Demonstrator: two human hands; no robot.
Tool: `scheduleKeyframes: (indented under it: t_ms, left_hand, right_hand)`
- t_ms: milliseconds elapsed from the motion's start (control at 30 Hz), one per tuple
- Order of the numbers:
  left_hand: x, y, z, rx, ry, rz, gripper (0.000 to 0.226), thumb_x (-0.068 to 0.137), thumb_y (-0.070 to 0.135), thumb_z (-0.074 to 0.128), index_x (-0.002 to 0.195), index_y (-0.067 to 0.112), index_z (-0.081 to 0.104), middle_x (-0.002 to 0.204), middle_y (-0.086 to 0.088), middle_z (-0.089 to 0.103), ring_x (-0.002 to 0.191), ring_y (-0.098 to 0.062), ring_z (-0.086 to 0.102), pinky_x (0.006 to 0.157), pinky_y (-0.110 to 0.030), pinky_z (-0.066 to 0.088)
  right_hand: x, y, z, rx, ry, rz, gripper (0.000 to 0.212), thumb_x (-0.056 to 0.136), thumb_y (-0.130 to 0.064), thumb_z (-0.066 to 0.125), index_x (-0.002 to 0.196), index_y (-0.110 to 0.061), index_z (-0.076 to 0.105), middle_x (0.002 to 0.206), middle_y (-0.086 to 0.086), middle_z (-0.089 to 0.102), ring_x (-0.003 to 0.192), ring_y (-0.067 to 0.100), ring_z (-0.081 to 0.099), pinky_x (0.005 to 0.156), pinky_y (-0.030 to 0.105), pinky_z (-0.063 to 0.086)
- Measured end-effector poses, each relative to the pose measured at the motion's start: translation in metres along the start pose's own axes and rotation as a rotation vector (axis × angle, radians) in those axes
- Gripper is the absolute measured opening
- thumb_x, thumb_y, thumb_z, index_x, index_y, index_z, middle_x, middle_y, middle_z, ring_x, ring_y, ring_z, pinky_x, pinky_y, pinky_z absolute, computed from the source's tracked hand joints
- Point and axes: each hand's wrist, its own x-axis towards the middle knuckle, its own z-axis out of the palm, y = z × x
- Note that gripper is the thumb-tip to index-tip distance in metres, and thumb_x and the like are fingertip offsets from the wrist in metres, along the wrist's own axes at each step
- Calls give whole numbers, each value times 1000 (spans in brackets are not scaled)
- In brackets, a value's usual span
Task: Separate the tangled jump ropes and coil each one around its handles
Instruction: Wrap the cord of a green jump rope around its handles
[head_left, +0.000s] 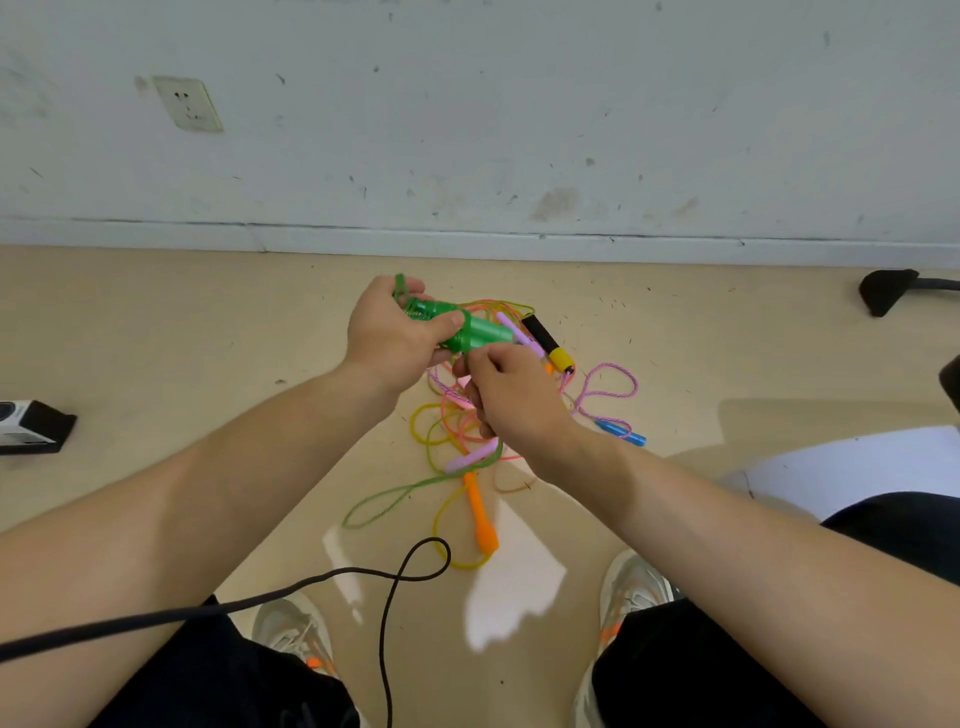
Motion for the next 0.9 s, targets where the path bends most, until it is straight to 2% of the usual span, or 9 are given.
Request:
scheduleKeyframes:
  t_ms: [67,200,333,500,633,700,767,833,900]
  left_hand:
    - [-3,0,2,-84,29,-86,48,84,4,77,123,4,49,121,-14,55,94,-28,67,61,-26,61]
    - [-3,3,2,-242,39,-185,51,83,5,78,123,1,48,120,-15,53,87,-29,68,54,-22,59]
    - [-4,6,3,-273,29,-211,54,79,5,81,121,1,46,106,-8,54,79,-21,67,54,-20,58]
    - [2,9,-6,-279,-59,-259,60,77,7,83,127,-2,51,113,-13,59,89,-21,70,60,-23,60]
    - [5,19,-16,-228,-191,-260,52,80,6,80,126,2,55,108,-10,65,79,-17,72,61,-24,60]
    - [4,25,-21,-160,-309,-245,48,80,4,77,124,5,57,108,-11,69,77,-18,74,62,-25,59]
    - [3,28,-26,-96,-441,-225,47,77,2,76,121,7,59,107,-11,70,79,-19,74,63,-27,59]
    - [3,30,-29,-1,-554,-186,51,70,4,78,119,8,61,103,-9,71,82,-20,73,66,-30,60]
    - [3,32,-31,114,-645,-142,52,70,1,78,119,8,62,104,-8,71,86,-22,73,71,-34,62]
  right_hand:
    - [1,2,1,-40,20,-52,34,102,-15,39,78,-12,62,51,-6,49,41,9,40,45,26,38]
    - [1,5,3,-220,27,-164,30,103,-16,40,80,-21,58,63,-5,60,48,4,50,57,27,43]
    - [-4,7,4,-232,-35,-137,28,104,-17,39,89,-12,62,65,-2,63,48,11,55,51,24,48]
    - [-2,10,-4,-134,-160,-3,40,106,-35,41,78,-12,59,60,0,51,47,14,45,51,28,45]
    - [15,8,-32,-241,-266,35,47,101,-46,51,68,-13,54,55,-6,43,49,12,35,46,22,33]
    - [22,5,-47,-249,-290,27,41,100,-36,56,68,-11,53,53,-9,41,47,10,33,47,23,32]
    - [27,2,-57,-246,-342,9,30,99,-18,59,69,-13,59,51,-12,41,47,8,33,51,23,33]
    - [29,-3,-63,-251,-398,9,20,96,-3,56,81,-7,69,53,-11,45,48,7,34,52,22,33]
    - [30,-7,-66,-264,-425,-2,16,95,-1,55,93,1,71,62,-3,51,53,8,38,53,19,34]
